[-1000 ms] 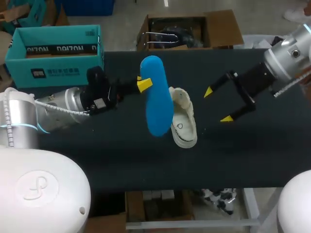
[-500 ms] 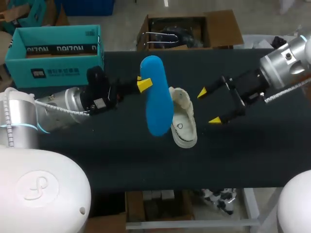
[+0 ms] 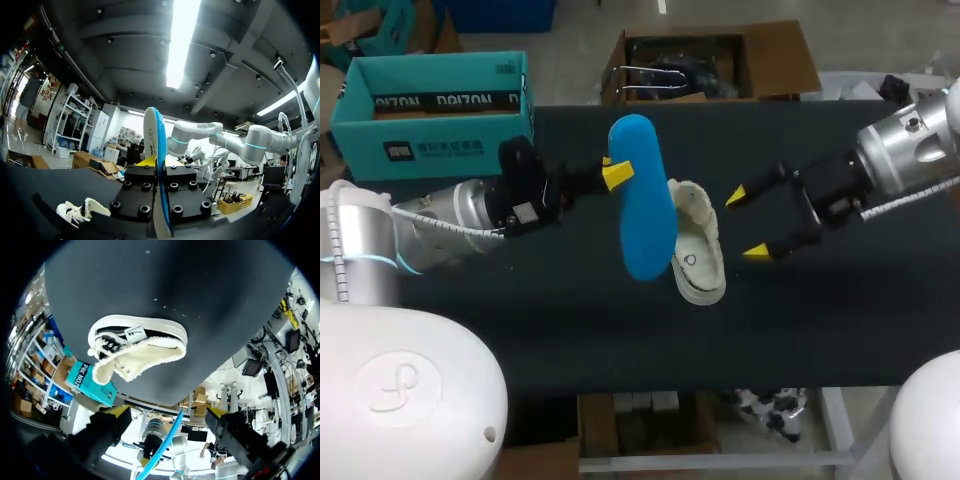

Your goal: Open the shoe tongue, take the insole out of the shoe, put the insole back into the shoe, and pack the shoe into the shoebox

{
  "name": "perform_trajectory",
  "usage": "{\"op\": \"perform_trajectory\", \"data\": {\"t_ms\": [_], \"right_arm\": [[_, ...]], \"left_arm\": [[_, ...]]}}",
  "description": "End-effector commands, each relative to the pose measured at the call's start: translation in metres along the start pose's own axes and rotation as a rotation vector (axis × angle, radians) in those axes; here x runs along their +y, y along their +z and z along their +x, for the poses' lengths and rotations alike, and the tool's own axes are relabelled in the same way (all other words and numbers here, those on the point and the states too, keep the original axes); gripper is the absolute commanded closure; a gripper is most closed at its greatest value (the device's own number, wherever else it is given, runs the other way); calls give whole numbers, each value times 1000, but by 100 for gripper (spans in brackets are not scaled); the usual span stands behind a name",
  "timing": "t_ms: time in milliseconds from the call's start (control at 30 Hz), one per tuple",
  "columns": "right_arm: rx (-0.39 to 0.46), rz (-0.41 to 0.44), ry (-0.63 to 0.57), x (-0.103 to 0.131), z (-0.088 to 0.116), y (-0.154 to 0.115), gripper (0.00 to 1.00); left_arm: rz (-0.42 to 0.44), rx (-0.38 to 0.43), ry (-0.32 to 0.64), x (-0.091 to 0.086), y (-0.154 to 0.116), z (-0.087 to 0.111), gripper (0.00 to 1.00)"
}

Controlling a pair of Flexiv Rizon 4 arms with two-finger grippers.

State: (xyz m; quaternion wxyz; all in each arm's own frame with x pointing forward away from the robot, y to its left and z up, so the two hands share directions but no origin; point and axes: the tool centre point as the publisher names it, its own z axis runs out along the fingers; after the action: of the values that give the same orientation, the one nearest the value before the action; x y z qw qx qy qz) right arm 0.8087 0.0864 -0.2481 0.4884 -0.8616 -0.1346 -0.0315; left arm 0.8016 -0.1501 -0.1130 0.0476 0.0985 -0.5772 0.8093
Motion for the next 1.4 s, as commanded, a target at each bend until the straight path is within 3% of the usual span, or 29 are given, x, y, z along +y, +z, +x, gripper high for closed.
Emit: {"op": "perform_trajectory", "data": {"t_ms": [33,300,333,400,500,600,733,900,1200,1267,1333,1400], "right_arm": [[-20,73,19,10,6,8,0],[-13,182,40,13,0,21,0],[-14,189,43,13,0,22,8],[-14,207,39,14,-1,25,19],[-10,237,36,15,-2,29,23],[-3,258,23,12,-3,32,35],[5,286,10,10,-4,35,31],[11,308,1,6,-4,38,51],[22,325,1,4,-7,39,62],[24,326,1,4,-8,38,75],[27,327,0,4,-10,37,100],[29,332,-3,4,-11,37,100]], "left_arm": [[15,25,9,3,2,1,100],[44,157,248,30,23,-2,100],[41,164,272,33,24,-3,100],[58,193,274,41,28,-5,100],[81,227,283,50,33,-7,100],[97,265,289,57,37,-9,100],[114,326,308,65,43,-9,100],[121,362,336,73,51,-8,100],[109,392,361,84,60,-8,100],[108,393,361,85,61,-8,100],[105,395,359,85,62,-8,100],[101,394,361,85,62,-8,100]]}}
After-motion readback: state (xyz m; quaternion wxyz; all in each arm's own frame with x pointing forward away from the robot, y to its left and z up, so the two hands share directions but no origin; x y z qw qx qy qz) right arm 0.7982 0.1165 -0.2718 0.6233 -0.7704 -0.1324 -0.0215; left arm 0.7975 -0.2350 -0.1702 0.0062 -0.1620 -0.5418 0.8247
